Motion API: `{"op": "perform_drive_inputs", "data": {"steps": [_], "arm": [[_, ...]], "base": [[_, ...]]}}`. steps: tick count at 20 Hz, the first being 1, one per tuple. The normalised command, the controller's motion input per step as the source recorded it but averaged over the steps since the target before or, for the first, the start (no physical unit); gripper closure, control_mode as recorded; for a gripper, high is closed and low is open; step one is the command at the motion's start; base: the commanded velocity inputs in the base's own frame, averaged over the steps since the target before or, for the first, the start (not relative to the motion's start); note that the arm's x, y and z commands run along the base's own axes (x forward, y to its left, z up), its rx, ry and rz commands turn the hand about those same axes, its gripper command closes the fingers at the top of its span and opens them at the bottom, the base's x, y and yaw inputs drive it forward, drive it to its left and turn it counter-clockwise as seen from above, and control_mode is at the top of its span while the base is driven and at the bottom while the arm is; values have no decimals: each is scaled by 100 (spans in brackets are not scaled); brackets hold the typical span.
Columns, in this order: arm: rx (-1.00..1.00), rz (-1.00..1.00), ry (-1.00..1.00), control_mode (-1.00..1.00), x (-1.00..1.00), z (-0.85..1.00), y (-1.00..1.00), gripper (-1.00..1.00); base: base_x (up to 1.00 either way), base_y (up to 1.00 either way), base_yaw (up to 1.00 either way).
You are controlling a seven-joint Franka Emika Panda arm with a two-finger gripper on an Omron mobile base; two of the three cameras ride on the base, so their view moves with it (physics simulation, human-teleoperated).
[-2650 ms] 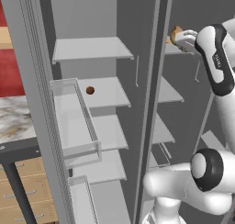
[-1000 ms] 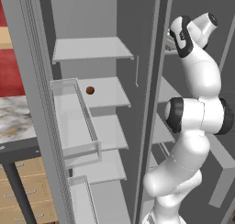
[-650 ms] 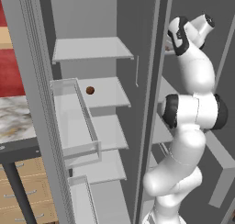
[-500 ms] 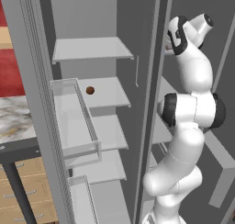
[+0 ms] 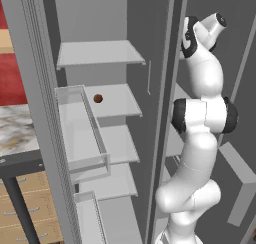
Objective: There's a chicken drumstick in the fridge that needs to be moved to the freezer for freezing. Pick up the chicken drumstick from the fridge, place it on any shelf in the freezer, and close the fridge and freezer doors when done.
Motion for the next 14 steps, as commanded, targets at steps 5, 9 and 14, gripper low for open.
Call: {"op": "perform_drive_inputs", "data": {"steps": [5,9,14], "arm": [[0,0,0,-100,46,-12,0,-100],[0,0,0,-100,1,0,-2,-100],[-4,0,-6,-100,-37,-2,30,-100]], "base": [[0,0,0],[0,0,0],[0,0,0]]}}
